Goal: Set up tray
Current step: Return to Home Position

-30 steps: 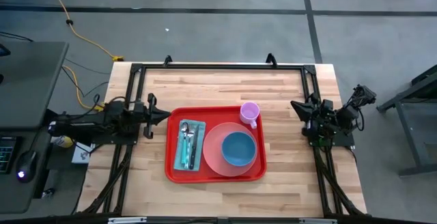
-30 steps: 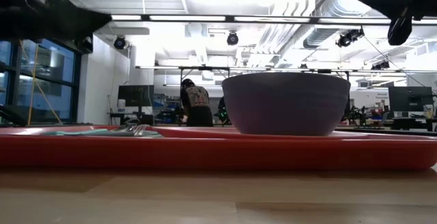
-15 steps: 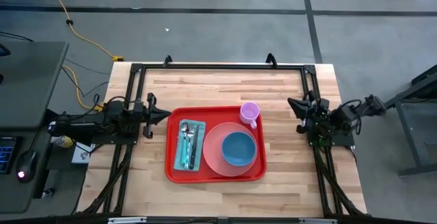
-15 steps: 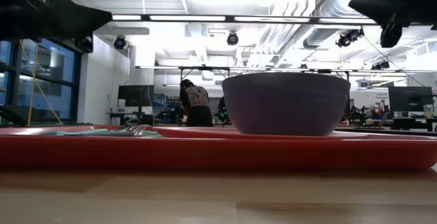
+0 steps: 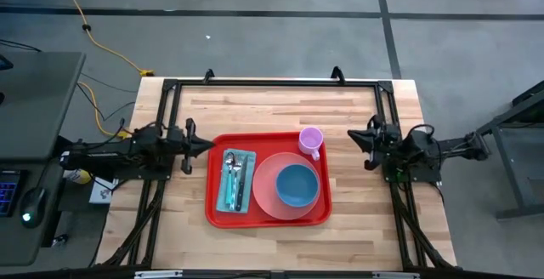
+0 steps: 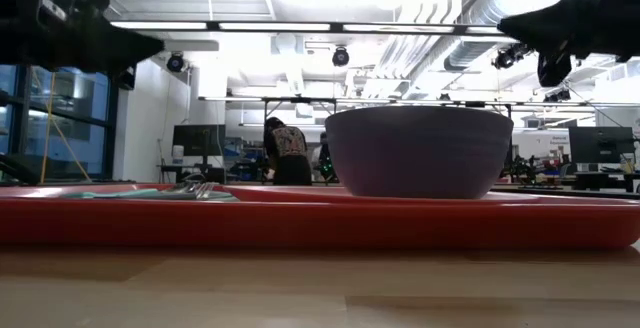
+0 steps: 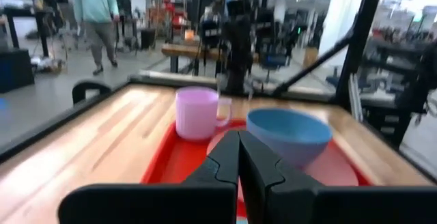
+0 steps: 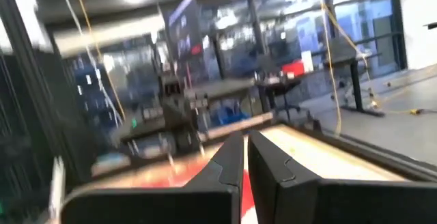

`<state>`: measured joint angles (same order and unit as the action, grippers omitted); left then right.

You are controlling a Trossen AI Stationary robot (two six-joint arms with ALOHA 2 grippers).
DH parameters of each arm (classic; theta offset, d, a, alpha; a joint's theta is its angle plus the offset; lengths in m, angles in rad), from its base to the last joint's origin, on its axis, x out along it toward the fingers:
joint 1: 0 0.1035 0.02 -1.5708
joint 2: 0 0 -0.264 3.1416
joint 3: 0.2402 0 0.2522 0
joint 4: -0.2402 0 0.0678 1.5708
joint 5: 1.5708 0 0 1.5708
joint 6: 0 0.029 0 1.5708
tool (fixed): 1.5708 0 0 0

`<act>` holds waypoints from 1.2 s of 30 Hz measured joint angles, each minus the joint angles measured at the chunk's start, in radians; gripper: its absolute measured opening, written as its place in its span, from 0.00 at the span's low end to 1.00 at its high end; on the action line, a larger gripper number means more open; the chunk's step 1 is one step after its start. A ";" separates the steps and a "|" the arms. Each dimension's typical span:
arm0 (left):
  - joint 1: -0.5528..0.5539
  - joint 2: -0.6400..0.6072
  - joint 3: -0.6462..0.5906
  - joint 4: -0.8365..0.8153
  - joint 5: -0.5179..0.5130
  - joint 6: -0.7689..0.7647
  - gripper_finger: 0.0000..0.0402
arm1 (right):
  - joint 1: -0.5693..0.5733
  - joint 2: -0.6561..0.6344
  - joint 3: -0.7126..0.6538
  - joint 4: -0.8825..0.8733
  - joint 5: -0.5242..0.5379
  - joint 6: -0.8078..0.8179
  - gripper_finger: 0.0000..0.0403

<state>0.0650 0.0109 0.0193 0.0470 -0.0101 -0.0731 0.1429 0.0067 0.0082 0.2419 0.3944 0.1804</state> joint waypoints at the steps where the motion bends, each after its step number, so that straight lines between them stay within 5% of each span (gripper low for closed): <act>1: 0.000 0.000 0.000 -0.021 0.000 0.000 0.09 | 0.000 0.000 0.000 -0.029 -0.003 -0.011 0.00; 12: 0.000 0.000 0.000 -0.051 0.040 0.574 0.09 | -0.015 0.012 0.002 -0.182 -0.082 -0.156 0.00; 26: 0.000 0.022 0.000 -0.057 0.026 0.653 0.09 | -0.204 0.013 0.002 -0.237 -0.399 -0.153 0.00; 36: 0.000 0.047 0.001 -0.057 0.026 0.653 0.09 | -0.223 0.013 0.002 -0.236 -0.397 -0.155 0.00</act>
<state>0.0653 0.0578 0.0199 -0.0097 0.0154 0.5797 -0.0803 0.0200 0.0105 0.0060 -0.0021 0.0254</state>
